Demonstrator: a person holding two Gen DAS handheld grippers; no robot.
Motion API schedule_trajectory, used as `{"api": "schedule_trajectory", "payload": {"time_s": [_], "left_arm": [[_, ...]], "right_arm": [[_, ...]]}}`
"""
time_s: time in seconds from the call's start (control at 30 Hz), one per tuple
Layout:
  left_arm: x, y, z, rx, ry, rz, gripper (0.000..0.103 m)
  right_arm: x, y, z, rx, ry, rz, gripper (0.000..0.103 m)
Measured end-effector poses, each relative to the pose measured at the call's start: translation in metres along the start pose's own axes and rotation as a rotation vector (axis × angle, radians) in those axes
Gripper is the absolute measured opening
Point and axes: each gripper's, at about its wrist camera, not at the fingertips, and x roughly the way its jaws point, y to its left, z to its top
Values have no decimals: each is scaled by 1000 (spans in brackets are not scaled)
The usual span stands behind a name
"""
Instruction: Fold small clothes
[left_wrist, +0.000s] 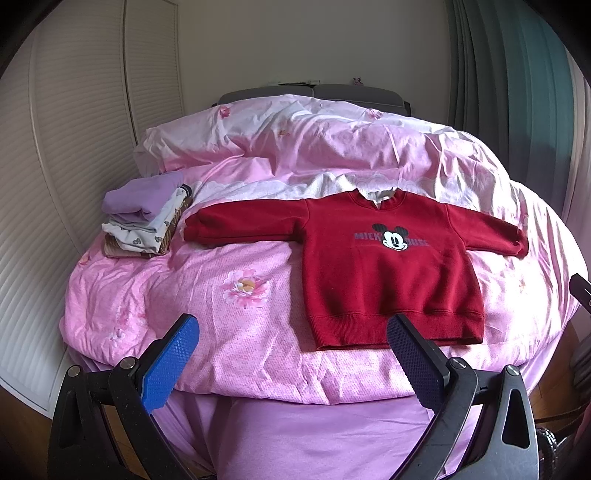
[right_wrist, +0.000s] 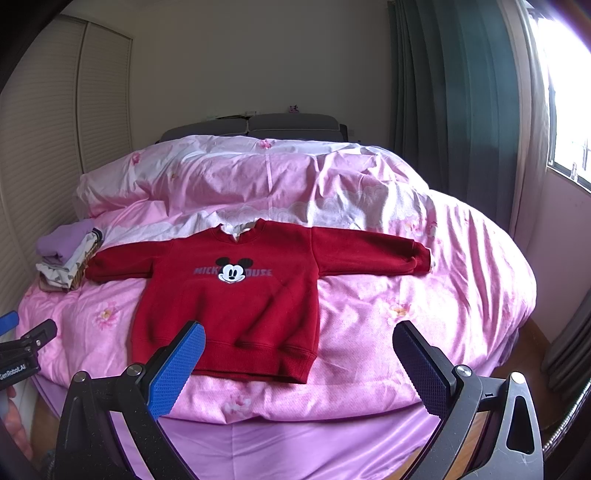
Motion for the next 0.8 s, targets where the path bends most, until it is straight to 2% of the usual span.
{"api": "schedule_trajectory", "payload": {"time_s": [0.8], "left_arm": [[1,3,0,0,0,3,103]], "right_arm": [[0,1,-1,-1,0,0,102]]}}
